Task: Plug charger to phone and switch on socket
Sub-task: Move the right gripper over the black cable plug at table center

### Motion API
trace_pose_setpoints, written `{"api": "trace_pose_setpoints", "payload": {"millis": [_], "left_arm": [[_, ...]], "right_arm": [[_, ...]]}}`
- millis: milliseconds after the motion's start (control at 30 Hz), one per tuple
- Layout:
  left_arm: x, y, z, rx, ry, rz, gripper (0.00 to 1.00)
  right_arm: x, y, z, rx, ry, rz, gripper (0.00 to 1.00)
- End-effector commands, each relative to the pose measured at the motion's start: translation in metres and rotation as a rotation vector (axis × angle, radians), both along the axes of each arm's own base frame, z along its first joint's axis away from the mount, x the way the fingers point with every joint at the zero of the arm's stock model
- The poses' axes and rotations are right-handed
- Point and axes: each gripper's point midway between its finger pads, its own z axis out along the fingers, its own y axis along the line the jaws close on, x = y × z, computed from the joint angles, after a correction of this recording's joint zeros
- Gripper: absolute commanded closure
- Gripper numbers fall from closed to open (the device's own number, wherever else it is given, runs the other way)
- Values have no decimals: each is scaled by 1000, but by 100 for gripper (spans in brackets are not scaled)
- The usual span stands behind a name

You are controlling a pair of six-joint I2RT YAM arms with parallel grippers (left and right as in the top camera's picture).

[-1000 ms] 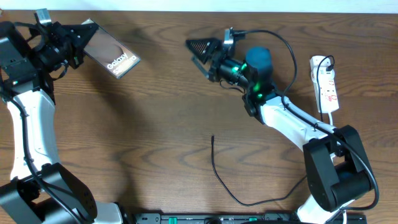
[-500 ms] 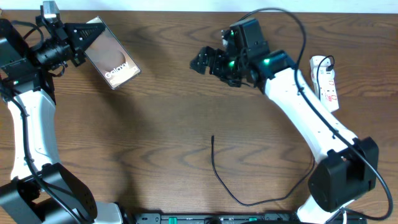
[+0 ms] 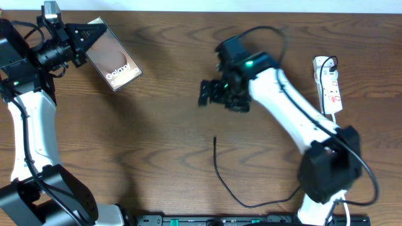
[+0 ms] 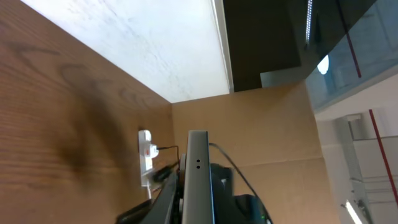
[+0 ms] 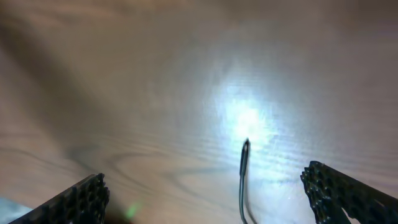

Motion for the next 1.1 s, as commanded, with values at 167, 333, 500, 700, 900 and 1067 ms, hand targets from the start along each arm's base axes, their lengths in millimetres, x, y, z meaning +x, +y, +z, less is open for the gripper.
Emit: {"api": "trace_pose_setpoints", "payload": {"millis": [167,333,500,700,900,1067], "left_arm": [[-6,-3,3,9,-29,-33,93],[-5,-3,3,16,-39,-33,93],[-5,-3,3,20,-45,-34,93],[-6,-3,3,20,-45,-34,93],[-6,-3,3,20,-45,-34,93],[-5,-3,3,22,-48,-34,93]], "right_arm": [[-35,18,-51,-105,147,78,1],[-47,16,-55,-135,186,90,1],[-56,8,-58,-208,206,68,1],[-65,7,-63,-253,213,53,1],[-66,8,-65,-280,191,51,1],[-67,7,-66,-283,194,52,1]]}}
